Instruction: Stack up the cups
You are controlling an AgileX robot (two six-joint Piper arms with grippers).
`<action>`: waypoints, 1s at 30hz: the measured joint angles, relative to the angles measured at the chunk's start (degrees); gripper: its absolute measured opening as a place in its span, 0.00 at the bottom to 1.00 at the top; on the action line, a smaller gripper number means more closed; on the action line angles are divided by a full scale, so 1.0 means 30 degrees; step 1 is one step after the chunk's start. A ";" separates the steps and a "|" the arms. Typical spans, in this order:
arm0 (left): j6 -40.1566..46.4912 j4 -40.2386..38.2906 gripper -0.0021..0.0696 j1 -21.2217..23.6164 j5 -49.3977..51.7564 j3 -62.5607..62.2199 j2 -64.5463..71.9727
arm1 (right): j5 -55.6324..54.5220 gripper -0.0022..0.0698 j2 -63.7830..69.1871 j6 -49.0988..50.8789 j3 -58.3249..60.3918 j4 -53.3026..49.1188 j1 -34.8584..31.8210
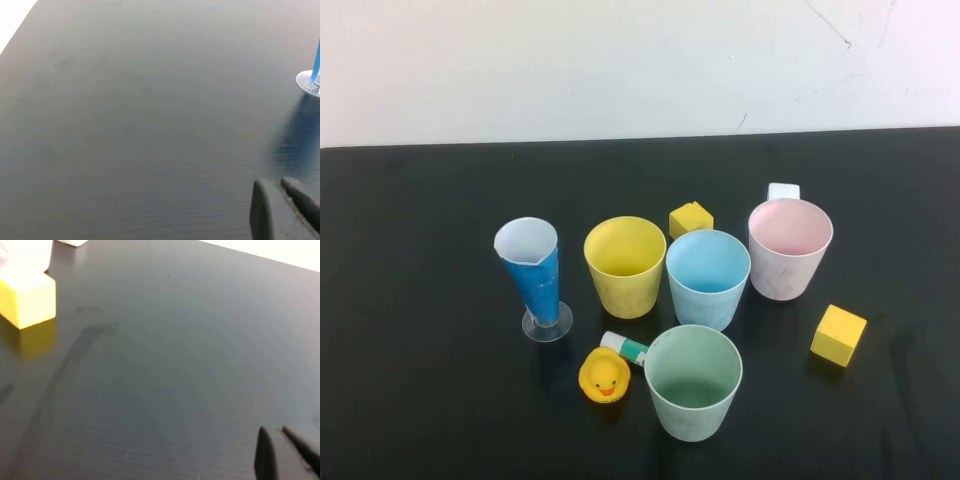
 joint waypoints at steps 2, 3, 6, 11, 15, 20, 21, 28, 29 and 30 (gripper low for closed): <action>0.0000 0.0000 0.03 0.0000 0.0000 0.0000 0.0000 | 0.0000 0.03 0.0000 0.0000 0.0000 0.0000 0.0000; 0.0000 0.0000 0.03 0.0000 0.0000 0.0000 0.0000 | 0.0000 0.03 0.0000 0.0000 0.0000 0.0000 0.0000; 0.0000 0.0000 0.03 0.0000 0.0000 0.0000 0.0000 | 0.0000 0.03 0.0000 0.0000 0.0000 0.0000 0.0000; 0.0000 0.0000 0.03 0.0000 0.0027 0.0000 0.0000 | 0.0032 0.03 0.0000 0.0000 0.0000 0.0000 0.0000; 0.0000 0.0000 0.03 0.0000 0.0027 0.0000 0.0000 | 0.0032 0.03 0.0000 0.0000 0.0000 0.0000 0.0000; 0.0000 0.0000 0.03 0.0000 0.0027 0.0000 0.0000 | 0.0032 0.03 0.0000 0.0000 0.0000 0.0000 0.0000; 0.0000 0.0000 0.03 0.0000 0.0027 0.0000 0.0000 | 0.0032 0.03 0.0000 0.0000 0.0000 0.0000 0.0000; 0.0039 0.0000 0.03 0.0000 0.0027 0.0000 0.0000 | -0.0003 0.03 0.0000 -0.0548 0.0000 0.0000 0.0000; 0.0039 0.0000 0.03 0.0000 0.0027 0.0000 0.0000 | -0.0032 0.03 0.0000 -0.0598 0.0000 0.0000 0.0000; 0.0039 0.0000 0.03 0.0000 0.0027 0.0000 0.0000 | -0.0032 0.03 0.0000 -0.0594 0.0000 0.0000 0.0000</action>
